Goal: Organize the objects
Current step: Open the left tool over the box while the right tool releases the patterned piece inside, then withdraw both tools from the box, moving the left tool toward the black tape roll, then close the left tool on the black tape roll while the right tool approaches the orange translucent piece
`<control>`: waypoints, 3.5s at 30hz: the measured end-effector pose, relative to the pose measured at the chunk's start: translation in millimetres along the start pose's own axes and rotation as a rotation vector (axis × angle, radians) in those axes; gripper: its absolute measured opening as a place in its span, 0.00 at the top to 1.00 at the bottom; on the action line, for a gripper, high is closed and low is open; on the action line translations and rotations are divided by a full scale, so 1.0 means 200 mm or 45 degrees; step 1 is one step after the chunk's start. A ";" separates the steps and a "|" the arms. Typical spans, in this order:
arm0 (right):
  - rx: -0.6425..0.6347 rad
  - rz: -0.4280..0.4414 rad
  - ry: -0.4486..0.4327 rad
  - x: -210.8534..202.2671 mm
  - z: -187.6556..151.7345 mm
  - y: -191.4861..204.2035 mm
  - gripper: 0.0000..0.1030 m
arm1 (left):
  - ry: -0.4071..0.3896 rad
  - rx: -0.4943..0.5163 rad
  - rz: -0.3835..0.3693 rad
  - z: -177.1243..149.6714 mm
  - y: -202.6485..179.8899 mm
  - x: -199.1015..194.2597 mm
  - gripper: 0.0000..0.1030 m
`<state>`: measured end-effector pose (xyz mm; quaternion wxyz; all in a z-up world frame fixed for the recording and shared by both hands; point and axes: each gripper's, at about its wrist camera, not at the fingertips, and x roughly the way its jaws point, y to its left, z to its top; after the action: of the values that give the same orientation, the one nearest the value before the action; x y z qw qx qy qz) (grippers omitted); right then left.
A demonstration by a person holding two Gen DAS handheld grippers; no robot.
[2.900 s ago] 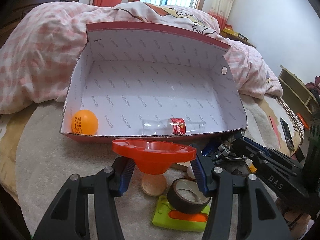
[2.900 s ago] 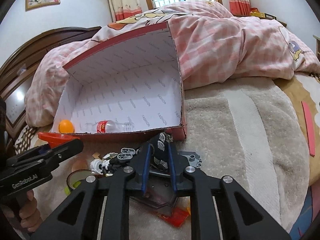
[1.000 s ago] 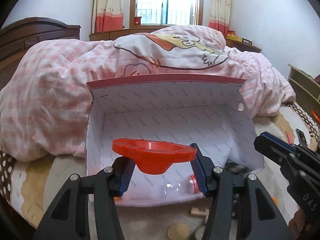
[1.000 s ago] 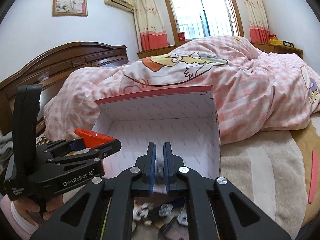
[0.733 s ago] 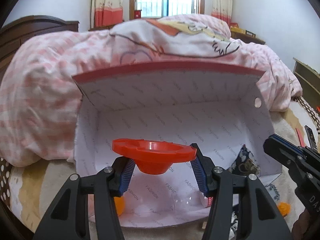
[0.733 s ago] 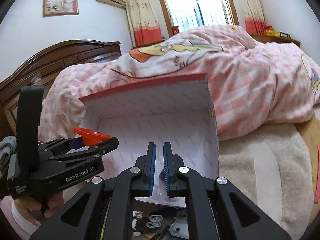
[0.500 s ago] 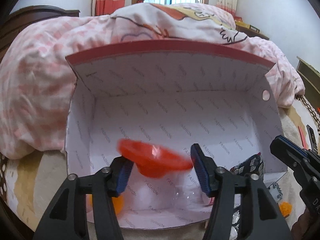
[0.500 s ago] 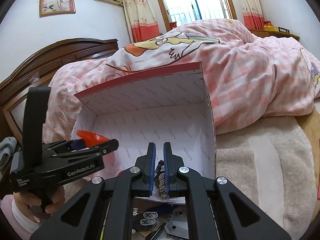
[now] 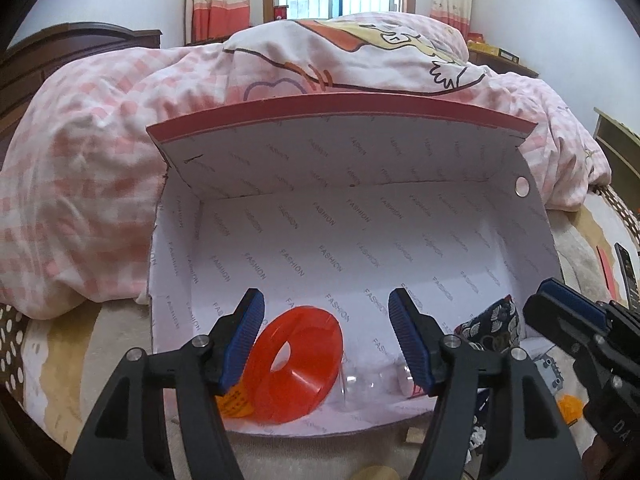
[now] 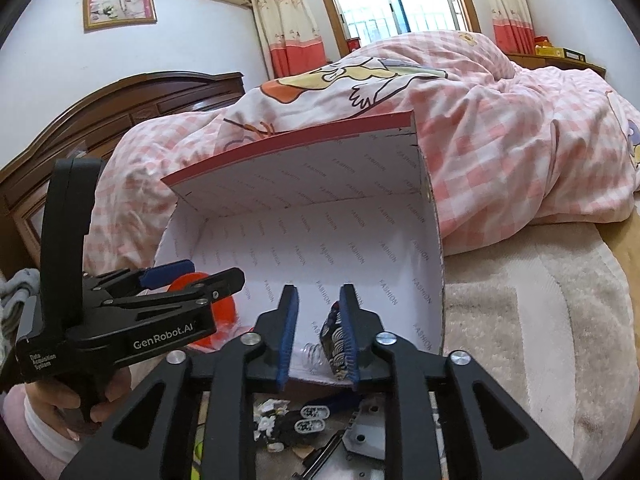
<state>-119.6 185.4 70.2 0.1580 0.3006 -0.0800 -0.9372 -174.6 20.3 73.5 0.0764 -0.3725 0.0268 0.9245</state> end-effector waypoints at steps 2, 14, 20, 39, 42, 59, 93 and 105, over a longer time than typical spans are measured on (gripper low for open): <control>-0.006 0.003 0.005 -0.01 -0.01 0.01 0.74 | -0.002 -0.003 -0.002 -0.01 0.00 -0.01 0.37; 0.003 -0.014 -0.011 -0.09 -0.05 0.01 0.61 | -0.017 0.001 -0.033 -0.04 0.00 -0.11 0.36; 0.015 -0.009 -0.030 -0.12 -0.06 0.00 0.58 | -0.033 -0.004 -0.037 -0.06 0.01 -0.17 0.35; -0.022 -0.004 -0.002 -0.26 -0.17 0.01 0.55 | -0.057 -0.016 -0.086 -0.12 0.04 -0.32 0.32; -0.035 -0.013 0.020 -0.29 -0.22 0.01 0.54 | -0.024 -0.018 -0.131 -0.19 0.03 -0.34 0.33; -0.038 -0.127 0.145 -0.37 -0.43 -0.08 0.47 | 0.078 0.136 -0.306 -0.50 -0.14 -0.37 0.33; 0.182 -0.140 0.235 -0.31 -0.49 -0.31 0.61 | 0.084 0.221 -0.212 -0.55 -0.23 -0.26 0.54; 0.096 -0.172 0.181 -0.35 -0.47 -0.23 0.78 | 0.046 0.193 -0.217 -0.54 -0.20 -0.30 0.54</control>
<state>-21.2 247.7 21.0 0.0883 0.3769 -0.0834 -0.9182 -51.2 41.5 37.5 0.1823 -0.3831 0.0662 0.9031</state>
